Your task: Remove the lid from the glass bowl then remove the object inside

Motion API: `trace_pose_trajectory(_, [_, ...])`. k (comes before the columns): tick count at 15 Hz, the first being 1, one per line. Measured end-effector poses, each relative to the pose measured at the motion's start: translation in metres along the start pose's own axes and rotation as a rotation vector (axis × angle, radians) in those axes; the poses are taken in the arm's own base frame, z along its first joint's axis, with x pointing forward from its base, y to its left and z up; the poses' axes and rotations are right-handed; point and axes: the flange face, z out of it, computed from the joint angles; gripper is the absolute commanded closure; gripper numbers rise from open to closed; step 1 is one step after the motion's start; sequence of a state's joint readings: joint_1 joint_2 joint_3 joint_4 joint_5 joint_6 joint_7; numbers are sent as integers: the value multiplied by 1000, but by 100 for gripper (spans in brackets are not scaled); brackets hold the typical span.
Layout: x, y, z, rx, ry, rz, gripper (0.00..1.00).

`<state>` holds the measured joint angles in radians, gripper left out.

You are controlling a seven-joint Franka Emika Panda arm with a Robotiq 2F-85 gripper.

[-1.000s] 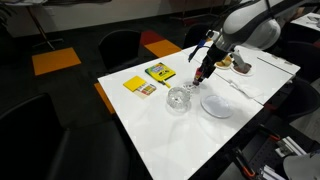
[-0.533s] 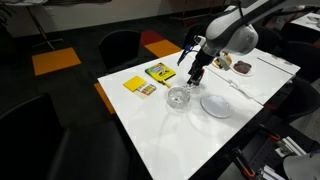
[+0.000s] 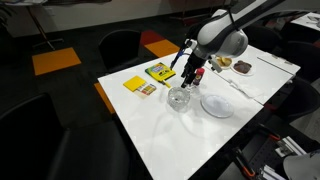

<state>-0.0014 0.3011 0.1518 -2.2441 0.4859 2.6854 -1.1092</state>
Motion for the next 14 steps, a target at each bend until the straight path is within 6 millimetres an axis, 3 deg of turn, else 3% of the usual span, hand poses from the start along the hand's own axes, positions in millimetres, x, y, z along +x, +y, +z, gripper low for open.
trace_pose_trajectory(3, [2,-1,0,-1,0,2,0])
trace_pose_trajectory(8, [16,-20,7,22,-2,1,0])
trace_pose_trajectory(14, [11,-26,28,7,-89,74,0])
